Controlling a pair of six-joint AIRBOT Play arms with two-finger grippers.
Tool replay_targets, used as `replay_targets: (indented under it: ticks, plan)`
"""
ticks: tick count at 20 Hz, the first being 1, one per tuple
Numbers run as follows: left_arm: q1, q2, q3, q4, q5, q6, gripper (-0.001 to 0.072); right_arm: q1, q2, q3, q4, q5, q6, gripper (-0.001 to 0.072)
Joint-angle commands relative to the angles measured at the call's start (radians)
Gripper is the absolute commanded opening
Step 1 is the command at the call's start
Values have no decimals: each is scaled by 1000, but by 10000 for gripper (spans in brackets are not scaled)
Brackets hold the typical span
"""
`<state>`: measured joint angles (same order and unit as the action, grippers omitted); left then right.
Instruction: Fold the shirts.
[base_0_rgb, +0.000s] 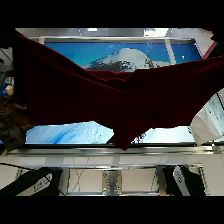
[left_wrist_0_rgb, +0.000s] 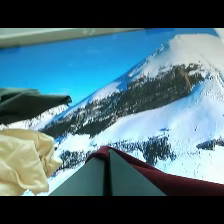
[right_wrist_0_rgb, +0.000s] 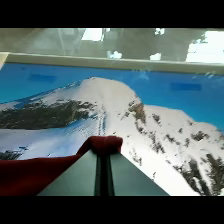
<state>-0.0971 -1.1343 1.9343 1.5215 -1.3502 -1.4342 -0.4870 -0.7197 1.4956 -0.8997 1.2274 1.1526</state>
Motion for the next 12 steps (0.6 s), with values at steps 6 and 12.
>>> replay_targets:
  ticks: [6,12]
  plan:
    - [3,-430,-340,-7,82,-66,7,249,-426,-290,111,-291,-35,30]
    - [3,-595,-328,-68,636,-304,326,502,-718,-311,126,-990,-34,40]
